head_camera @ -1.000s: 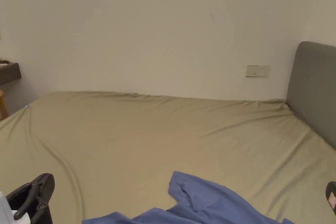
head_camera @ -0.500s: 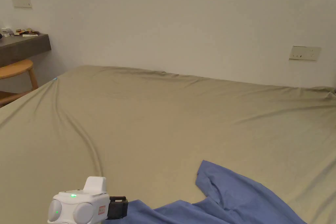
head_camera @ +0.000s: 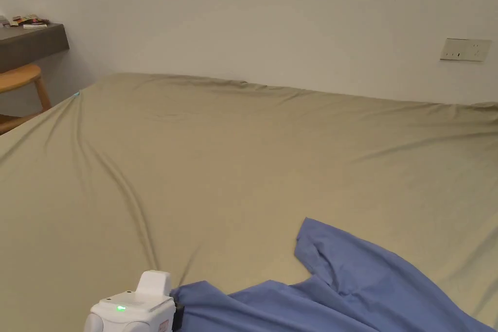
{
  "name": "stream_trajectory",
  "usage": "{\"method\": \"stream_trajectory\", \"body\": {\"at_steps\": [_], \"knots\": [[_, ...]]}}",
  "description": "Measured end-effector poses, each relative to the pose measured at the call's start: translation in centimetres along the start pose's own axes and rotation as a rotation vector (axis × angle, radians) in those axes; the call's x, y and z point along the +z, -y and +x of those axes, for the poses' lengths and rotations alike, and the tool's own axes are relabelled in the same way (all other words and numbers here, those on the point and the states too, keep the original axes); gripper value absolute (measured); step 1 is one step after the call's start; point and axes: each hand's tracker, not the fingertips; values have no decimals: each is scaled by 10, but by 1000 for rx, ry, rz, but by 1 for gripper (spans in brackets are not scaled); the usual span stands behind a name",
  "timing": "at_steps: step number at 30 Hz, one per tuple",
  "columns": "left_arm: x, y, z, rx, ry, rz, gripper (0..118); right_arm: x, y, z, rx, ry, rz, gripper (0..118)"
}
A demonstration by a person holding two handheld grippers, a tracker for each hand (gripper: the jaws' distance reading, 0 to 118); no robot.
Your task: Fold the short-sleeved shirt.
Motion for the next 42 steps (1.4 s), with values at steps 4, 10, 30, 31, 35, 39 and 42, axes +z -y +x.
{"method": "stream_trajectory", "body": {"at_steps": [4, 10, 30, 31, 35, 39, 42], "knots": [[11, -2, -12, 132, 71, 25, 3, 9, -2, 0, 5, -8, 8, 8], [50, -15, -15, 104, 88, 134, 3, 9, -7, 8, 18, -7, 10, 8], [66, -20, -21, 66, 111, 149, 3, -411, 85, 40, 177, -217, -643, 117], [66, -21, -24, 68, 120, 147, 3, -426, 100, 45, 167, -219, -682, 117], [62, -21, -28, 39, 113, 140, 3, -455, 132, 51, 145, -216, -782, 117], [52, -19, -26, 5, 92, 121, 3, -465, 138, 55, 134, -183, -799, 104], [51, -18, -23, 5, 87, 128, 3, -454, 120, 47, 136, -177, -805, 55]]}}
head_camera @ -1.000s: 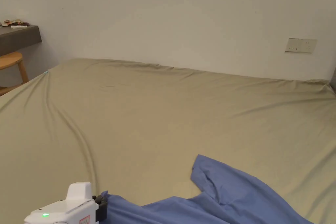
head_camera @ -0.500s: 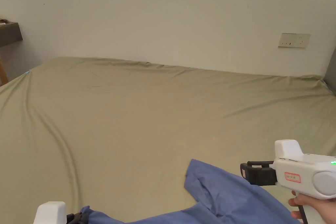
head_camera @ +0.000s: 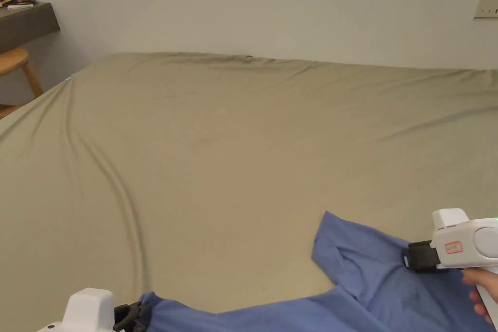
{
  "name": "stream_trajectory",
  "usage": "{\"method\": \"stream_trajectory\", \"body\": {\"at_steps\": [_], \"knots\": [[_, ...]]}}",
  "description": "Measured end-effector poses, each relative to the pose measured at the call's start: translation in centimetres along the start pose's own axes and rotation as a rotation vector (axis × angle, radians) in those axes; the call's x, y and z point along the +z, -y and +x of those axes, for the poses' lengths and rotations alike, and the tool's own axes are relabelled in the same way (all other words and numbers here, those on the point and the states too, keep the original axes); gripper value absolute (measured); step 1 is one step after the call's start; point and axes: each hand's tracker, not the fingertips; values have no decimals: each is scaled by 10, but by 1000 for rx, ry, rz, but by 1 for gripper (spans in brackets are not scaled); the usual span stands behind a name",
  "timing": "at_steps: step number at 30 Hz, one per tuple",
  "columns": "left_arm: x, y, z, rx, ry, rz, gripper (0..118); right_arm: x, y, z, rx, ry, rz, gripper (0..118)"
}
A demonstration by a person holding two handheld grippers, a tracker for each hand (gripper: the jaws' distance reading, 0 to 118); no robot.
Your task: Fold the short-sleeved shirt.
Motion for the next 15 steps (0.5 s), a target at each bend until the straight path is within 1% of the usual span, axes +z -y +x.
{"method": "stream_trajectory", "body": {"at_steps": [1, 2, 3, 4, 5, 7, 8, 9, 10, 12, 13, 15], "knots": [[0, -1, 1, 12, -1, 1, 3, 5, 2, -2, 47, 13, 22, 12], [0, -2, 1, 21, -4, 6, 3, 9, 3, -4, 112, 102, 40, 6], [1, -3, 2, 36, -10, 15, 3, 16, 9, -4, 118, 88, 56, 6], [2, -6, 2, 53, -6, 21, 3, 12, 4, 0, 68, 13, 32, 6], [5, -8, 3, 62, -1, 30, 3, 16, 7, 1, 39, 17, 20, 6], [13, -14, 6, 85, 1, 46, 3, 37, 15, 3, 13, 16, 104, 6], [17, -17, 8, 84, 0, 54, 3, 46, 11, 4, -23, 31, 137, 6], [23, -21, 10, 85, -3, 69, 3, 60, 12, 7, -42, 17, 163, 6], [30, -26, 12, 79, -3, 80, 3, 78, 15, 8, -43, 13, 208, 6], [45, -37, 16, 88, -8, 118, 3, 111, 13, 10, -53, 38, 253, 6], [56, -44, 17, 100, 0, 151, 3, 135, 14, 11, -68, 40, 303, 6], [78, -58, 21, 121, 12, 225, 3, 181, 20, 13, -102, 3, 377, 6]]}}
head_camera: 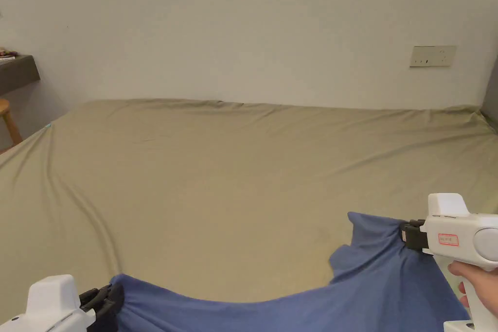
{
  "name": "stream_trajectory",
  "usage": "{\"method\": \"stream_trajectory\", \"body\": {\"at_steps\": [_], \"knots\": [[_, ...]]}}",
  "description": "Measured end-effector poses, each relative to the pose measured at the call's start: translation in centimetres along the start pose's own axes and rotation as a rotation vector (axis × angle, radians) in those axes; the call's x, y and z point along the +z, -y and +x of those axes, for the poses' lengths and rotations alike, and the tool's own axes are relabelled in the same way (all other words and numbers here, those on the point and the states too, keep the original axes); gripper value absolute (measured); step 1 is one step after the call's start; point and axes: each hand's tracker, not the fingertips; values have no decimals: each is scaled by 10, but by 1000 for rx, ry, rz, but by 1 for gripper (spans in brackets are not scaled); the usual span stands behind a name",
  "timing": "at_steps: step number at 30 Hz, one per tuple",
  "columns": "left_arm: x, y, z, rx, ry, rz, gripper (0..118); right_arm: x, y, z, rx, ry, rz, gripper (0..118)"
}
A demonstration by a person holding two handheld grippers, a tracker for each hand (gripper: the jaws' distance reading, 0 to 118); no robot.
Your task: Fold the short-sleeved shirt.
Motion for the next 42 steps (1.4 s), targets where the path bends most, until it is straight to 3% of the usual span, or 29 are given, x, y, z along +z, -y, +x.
{"method": "stream_trajectory", "body": {"at_steps": [3, 8, 11, 20, 26, 30, 42], "knots": [[33, -29, 12, -4, 3, 85, 3, 84, -17, -2, -72, -23, 135, 6], [108, -77, 30, -31, 29, 237, 3, 238, -28, -10, -57, -24, 359, 6], [164, -104, 42, -52, 45, 366, 3, 322, -27, -6, -92, -50, 507, 6], [350, -166, 81, -141, 102, 698, 3, 554, 5, -50, -85, -51, 877, 6], [436, -178, 84, -191, 79, 839, 3, 638, 35, -65, -119, -54, 1063, 6], [465, -178, 85, -205, 102, 865, 2, 662, 46, -60, -108, -60, 1098, 6], [456, -183, 78, -214, 83, 868, 2, 668, 25, -57, -100, -87, 1107, 6]]}}
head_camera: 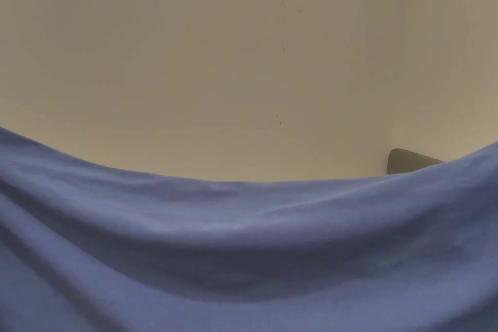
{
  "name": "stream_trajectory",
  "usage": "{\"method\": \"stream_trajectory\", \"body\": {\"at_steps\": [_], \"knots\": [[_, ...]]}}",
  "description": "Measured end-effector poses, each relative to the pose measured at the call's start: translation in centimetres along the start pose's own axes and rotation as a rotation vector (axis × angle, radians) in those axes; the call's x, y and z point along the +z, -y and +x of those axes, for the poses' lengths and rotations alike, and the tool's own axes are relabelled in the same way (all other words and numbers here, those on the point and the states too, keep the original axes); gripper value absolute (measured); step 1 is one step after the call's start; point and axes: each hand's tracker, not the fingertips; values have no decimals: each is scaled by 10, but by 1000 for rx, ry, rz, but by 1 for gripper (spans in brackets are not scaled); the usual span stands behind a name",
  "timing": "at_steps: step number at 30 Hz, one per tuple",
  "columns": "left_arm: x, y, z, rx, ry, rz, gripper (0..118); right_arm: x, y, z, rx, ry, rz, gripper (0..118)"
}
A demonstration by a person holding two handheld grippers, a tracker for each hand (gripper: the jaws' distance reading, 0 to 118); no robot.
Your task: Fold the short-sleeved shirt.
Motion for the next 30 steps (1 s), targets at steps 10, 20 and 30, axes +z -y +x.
{"method": "stream_trajectory", "body": {"at_steps": [10, 20, 30], "knots": [[-76, 17, -9, 22, -32, -39, 2, -98, 16, 24, -49, 20, -56, 6], [-249, 77, -8, 23, -51, -162, 2, -268, 71, 52, -31, 105, -194, 6], [-434, 154, -4, -10, -43, -260, 2, -438, 141, 96, 34, 210, -221, 6]]}}
